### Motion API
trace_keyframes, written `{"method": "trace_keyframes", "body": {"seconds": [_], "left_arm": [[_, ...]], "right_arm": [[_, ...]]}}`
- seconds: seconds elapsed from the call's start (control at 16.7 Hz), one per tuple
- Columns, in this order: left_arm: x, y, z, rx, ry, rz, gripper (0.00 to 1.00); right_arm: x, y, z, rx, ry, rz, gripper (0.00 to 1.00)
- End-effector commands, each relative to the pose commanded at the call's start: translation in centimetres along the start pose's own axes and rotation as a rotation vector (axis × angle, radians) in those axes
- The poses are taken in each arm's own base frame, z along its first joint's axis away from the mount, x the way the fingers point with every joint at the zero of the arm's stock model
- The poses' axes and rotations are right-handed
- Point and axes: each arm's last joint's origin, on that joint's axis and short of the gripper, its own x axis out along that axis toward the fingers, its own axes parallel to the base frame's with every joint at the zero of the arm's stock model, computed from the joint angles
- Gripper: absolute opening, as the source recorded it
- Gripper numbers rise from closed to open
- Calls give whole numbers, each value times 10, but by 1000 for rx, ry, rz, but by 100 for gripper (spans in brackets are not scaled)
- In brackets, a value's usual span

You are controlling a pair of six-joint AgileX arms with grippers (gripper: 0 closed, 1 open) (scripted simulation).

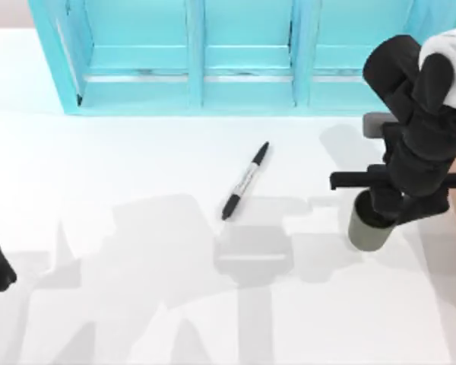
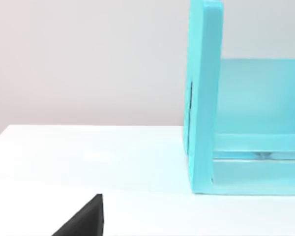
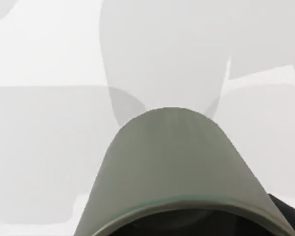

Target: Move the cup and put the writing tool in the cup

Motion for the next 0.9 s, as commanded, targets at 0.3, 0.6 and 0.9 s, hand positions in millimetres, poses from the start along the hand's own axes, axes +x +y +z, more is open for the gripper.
{"method": "trace_keyframes", "body": {"seconds": [0.3, 0.6, 0.9], "left_arm": [[0, 0, 0, 0, 0, 0, 100], [0, 0, 0, 0, 0, 0, 100], [0, 0, 0, 0, 0, 0, 100]], "right_arm": [[4, 1, -1, 0, 5, -3, 8], [4, 1, -1, 0, 5, -3, 45], [4, 1, -1, 0, 5, -3, 83]]}}
